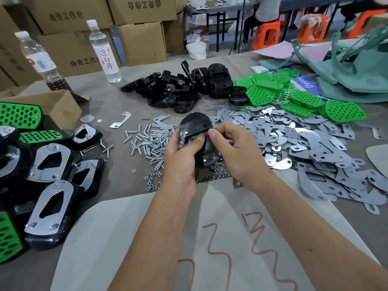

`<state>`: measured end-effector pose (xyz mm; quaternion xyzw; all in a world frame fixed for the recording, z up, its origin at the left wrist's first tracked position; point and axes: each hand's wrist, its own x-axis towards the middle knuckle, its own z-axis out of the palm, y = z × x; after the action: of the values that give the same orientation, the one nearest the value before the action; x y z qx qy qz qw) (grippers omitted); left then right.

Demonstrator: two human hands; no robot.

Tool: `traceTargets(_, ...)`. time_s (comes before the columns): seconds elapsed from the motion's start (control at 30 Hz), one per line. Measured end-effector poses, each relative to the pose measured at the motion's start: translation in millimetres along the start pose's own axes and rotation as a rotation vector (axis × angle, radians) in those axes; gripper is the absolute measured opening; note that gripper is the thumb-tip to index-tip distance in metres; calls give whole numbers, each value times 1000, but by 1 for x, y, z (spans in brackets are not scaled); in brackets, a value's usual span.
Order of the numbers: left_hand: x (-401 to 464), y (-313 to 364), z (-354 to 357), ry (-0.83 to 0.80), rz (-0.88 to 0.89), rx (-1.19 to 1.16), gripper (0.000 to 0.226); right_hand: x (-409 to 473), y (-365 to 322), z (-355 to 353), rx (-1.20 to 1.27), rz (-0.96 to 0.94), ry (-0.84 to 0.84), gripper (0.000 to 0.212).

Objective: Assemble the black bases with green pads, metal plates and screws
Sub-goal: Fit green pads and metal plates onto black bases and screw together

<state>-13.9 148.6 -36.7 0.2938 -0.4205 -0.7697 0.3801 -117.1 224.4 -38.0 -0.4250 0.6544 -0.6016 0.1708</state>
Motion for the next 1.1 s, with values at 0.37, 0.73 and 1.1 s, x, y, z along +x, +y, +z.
traceTargets(0.37, 6, 1, -4, -13, -95, -47, 23, -6, -1, 7, -140, -83, 70, 24)
traceTargets(0.73, 3, 6, -8, 6, -49, 23, 25, -8, -5, 8, -188, -107, 46, 25)
traceTargets(1.1, 0, 4, -3, -7, -112, -42, 39, -3, -1, 1, -199, -63, -65, 39)
